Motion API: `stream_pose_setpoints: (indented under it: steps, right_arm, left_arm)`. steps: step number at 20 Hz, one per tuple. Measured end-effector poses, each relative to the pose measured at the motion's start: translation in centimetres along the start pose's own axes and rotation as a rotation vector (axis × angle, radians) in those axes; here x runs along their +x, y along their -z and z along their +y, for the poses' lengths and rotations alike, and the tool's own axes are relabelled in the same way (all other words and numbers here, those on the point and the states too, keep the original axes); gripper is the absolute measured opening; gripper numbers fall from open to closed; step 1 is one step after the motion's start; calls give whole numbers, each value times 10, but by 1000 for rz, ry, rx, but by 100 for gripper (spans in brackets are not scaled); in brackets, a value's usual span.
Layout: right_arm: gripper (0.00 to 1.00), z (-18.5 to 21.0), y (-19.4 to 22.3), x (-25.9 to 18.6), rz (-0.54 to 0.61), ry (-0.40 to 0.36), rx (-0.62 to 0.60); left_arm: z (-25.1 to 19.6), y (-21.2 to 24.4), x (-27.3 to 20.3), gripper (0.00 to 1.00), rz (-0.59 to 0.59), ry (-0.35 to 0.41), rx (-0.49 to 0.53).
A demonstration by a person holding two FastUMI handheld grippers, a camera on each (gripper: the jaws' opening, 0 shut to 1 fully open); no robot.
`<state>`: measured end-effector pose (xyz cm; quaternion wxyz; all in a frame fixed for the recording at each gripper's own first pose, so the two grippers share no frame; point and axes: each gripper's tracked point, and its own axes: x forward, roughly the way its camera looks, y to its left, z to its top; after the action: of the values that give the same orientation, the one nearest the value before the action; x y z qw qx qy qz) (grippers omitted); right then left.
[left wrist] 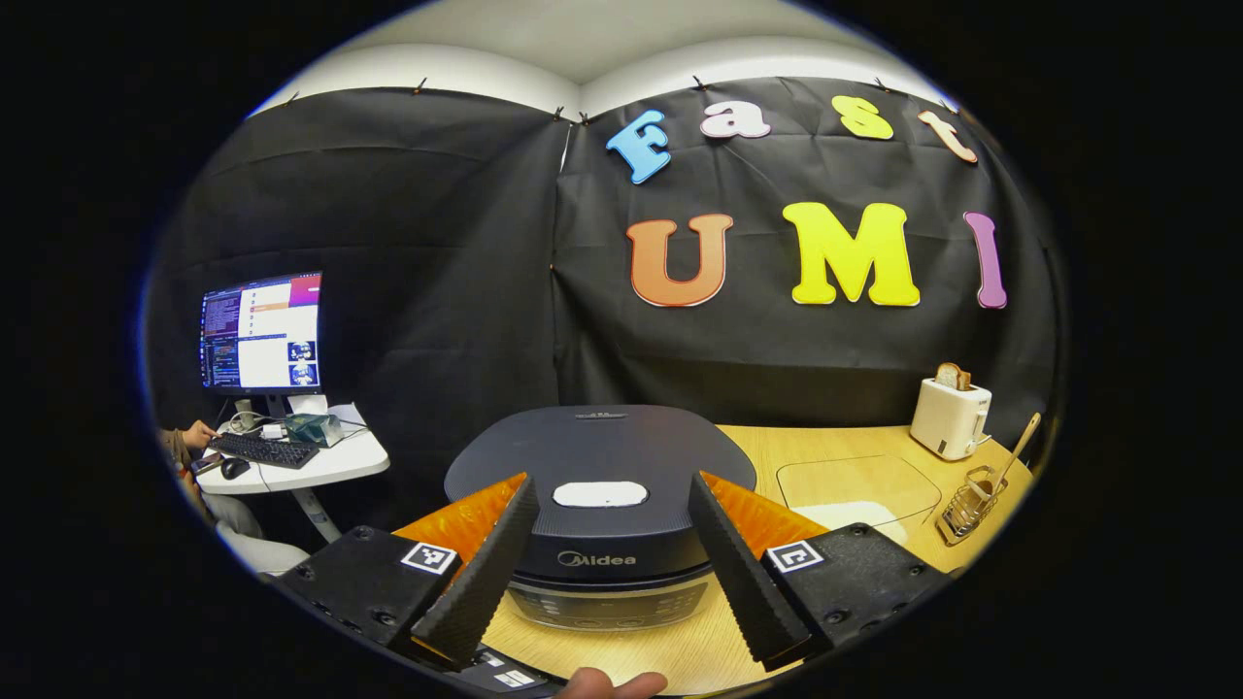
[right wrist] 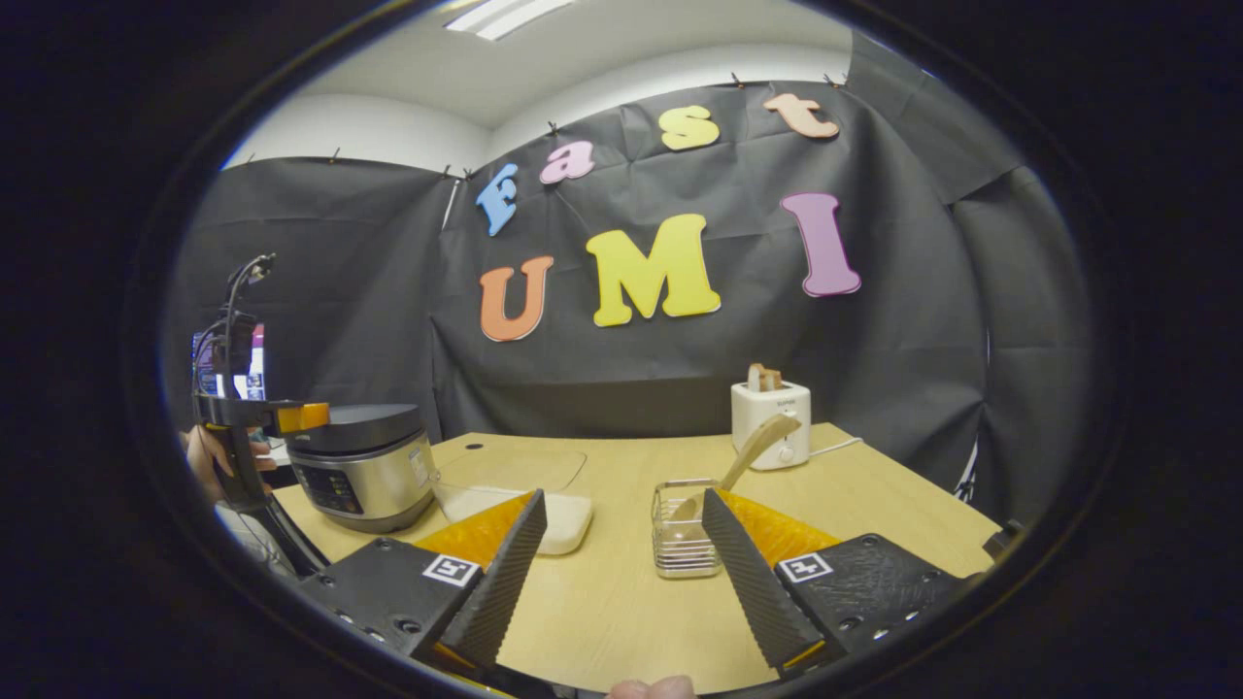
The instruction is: Close the left gripper, press the button to open the rice cooker; take a wooden spoon from the chopstick holder with the right hand, scoop a spoonful of rice and pour it into the rice cooker, then put the wooden spoon back into the chopstick holder.
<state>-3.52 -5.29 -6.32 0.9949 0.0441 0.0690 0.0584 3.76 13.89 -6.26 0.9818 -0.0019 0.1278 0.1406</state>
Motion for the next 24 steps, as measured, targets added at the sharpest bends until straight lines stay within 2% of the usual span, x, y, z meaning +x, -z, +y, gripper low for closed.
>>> stream_pose_setpoints:
  steps: [1,2,3,5,6,7,8,9,10,11,12,15,16,17,19,20,21,22,24]
  right_arm:
    - [96,1,2,2,3,-2,3]
    - [92,1,4,4,5,-4,3]
    - [96,1,6,5,9,-3,0]
    - [95,3,9,9,19,-6,-11]
    - [92,4,8,11,18,-7,-16]
    - [92,5,7,12,13,-5,-17]
    - [91,7,6,14,9,-7,-18]
    - [96,10,7,16,8,-11,-19]
    - [96,12,8,18,9,-15,-22]
    - [96,15,9,19,10,-20,-25]
    - [92,16,8,20,9,-21,-29]
    - [92,22,0,23,-6,-22,-49]
    - [92,23,-4,24,-16,-17,-62]
    - [96,23,-8,24,-26,-9,-70]
    - [95,30,-13,29,-29,-19,-82]
    - [96,30,-17,30,-35,-16,-87]
    - [92,27,-24,31,-52,-3,-93]
    - [95,25,-32,31,-72,14,-98]
    - [96,24,-44,30,-106,37,-106]
  left_arm:
    - [1,0,0,100,-6,-3,-10]
    - [0,1,1,100,-6,-2,-6]
    - [-1,2,0,100,-10,1,6]
    - [-1,6,0,99,-10,9,21]
    - [-1,14,-3,98,11,12,24]
    - [-1,7,-2,92,-31,20,41]
    - [0,12,0,92,-18,26,42]
    - [1,10,1,89,-29,33,31]
    - [1,11,0,95,-27,38,21]
    - [2,9,-1,94,-32,37,12]
    - [4,7,0,95,-38,33,0]
    - [7,2,-1,94,-31,5,-30]
    - [5,-5,-4,97,-50,8,-36]
    - [3,-13,-7,99,-75,16,-33]
    - [-1,-29,-15,99,-111,21,-20]
    - [-7,-37,-21,99,-127,32,-11]
    - [-15,-46,-28,99,-157,51,-9]
    - [-27,-56,-36,99,-190,80,-9]
    - [-48,-65,-45,98,-226,138,0]
